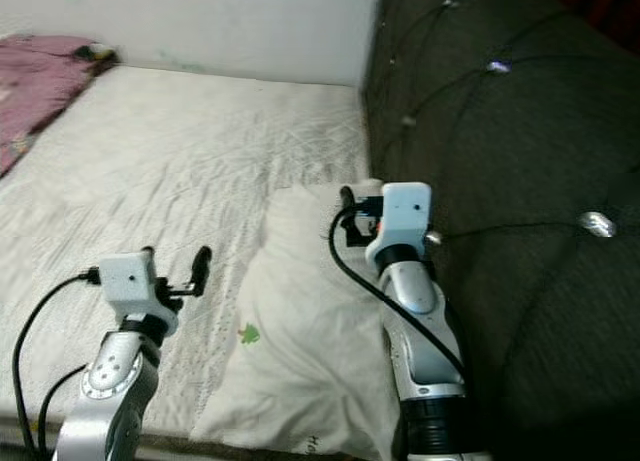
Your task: Clean up the room
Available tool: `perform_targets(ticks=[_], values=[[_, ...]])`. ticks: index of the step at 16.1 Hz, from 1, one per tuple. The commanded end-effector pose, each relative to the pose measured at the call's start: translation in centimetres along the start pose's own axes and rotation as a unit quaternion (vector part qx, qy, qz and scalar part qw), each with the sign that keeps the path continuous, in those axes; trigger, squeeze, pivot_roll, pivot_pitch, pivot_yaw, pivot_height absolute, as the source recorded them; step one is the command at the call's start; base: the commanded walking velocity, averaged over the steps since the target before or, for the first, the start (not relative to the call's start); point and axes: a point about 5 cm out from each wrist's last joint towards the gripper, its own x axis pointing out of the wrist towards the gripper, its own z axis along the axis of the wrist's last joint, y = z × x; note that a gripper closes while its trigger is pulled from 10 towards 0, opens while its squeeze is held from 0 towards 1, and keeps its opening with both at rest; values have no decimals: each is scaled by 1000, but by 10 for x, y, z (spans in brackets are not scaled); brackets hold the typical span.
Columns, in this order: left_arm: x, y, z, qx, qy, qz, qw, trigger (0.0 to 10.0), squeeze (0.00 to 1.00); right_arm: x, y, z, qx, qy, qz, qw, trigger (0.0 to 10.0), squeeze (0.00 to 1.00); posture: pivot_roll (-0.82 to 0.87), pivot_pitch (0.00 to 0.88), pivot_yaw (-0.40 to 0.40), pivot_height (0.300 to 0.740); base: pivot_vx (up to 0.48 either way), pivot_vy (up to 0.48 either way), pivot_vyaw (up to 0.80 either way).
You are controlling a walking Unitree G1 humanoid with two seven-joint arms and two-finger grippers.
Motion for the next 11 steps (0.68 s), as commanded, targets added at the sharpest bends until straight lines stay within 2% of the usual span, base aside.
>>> perform_targets(ticks=[1, 3, 9, 11], values=[[-1, 2, -2, 3, 5, 6, 1000, 10000, 0, 1, 2, 2, -4, -5, 7, 1000, 10000, 0, 41, 39, -35, 740, 0, 0, 800], [0, 3, -2, 1, 6, 7, 1000, 10000, 0, 2, 3, 1, -2, -5, 8, 1000, 10000, 0, 41, 39, -35, 740, 0, 0, 656], [-1, 3, -4, -1, 11, 12, 1000, 10000, 0, 2, 4, -1, 3, -1, 7, 1000, 10000, 0, 39, 43, -34, 740, 0, 0, 0], [-1, 3, -4, -1, 11, 12, 1000, 10000, 0, 2, 4, -1, 3, -1, 7, 1000, 10000, 0, 37, 50, -37, 740, 0, 244, 0]])
